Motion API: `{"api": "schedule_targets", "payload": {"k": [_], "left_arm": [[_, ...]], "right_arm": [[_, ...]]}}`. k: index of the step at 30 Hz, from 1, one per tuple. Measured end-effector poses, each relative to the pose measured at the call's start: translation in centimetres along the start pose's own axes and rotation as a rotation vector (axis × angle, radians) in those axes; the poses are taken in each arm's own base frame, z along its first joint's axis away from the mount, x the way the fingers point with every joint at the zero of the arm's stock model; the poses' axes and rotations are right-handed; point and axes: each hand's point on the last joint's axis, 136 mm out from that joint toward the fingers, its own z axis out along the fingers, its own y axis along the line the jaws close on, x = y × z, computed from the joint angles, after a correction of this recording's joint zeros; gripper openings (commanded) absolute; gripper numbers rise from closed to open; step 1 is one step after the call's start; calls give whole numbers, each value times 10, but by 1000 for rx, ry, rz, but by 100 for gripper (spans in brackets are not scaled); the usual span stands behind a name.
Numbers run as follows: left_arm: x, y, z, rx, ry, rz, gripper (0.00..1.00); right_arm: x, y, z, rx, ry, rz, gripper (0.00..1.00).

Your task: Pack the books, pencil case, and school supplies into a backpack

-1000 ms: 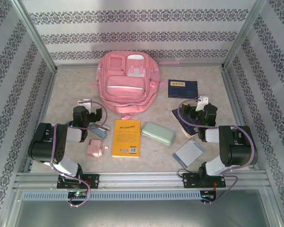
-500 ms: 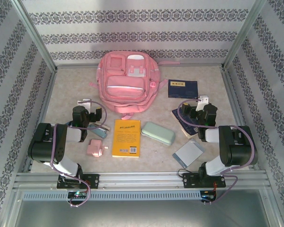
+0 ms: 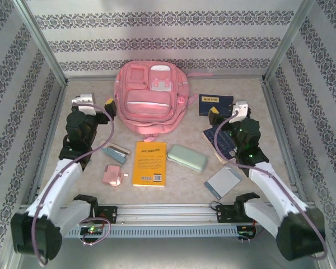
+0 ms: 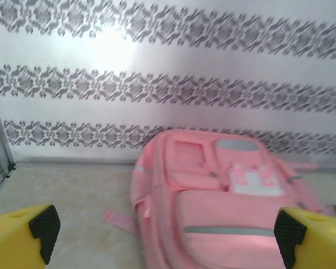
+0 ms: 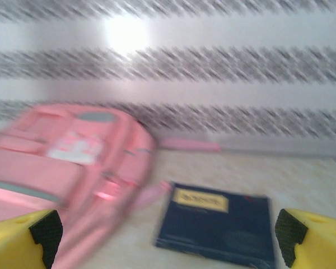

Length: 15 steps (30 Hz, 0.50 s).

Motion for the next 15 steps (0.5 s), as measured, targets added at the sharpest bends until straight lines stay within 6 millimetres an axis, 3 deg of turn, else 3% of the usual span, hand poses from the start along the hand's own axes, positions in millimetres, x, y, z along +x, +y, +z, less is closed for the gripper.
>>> {"api": "schedule_targets", "payload": {"k": [2,4,6,8,9,11,15], "left_arm": [[-30,-28,-11,35,30,-17,99],[-54,-44,-13,45,82,-36,99],[-71,-45,-7,10,132,-46,99],[-71,-48,7,-6,191,-28,99],[-64,-49,14,-11,221,-22,99],[-31,-51,35,-25,334,-2,99],[50,-47,73,-61,563,-1,99]], "right_arm": [[-34,43,-20,-103,-33,-13,98],[-64,71,-40,-170,-55,-7,98],[-92,78,-53,-167,-58,35,98],[-111,64,-63,-104,-37,138,98],[-114,57,-65,-86,-28,171,98],[-113,43,-68,-68,-14,212,98],[-78,16,-56,-9,114,349,98]]}}
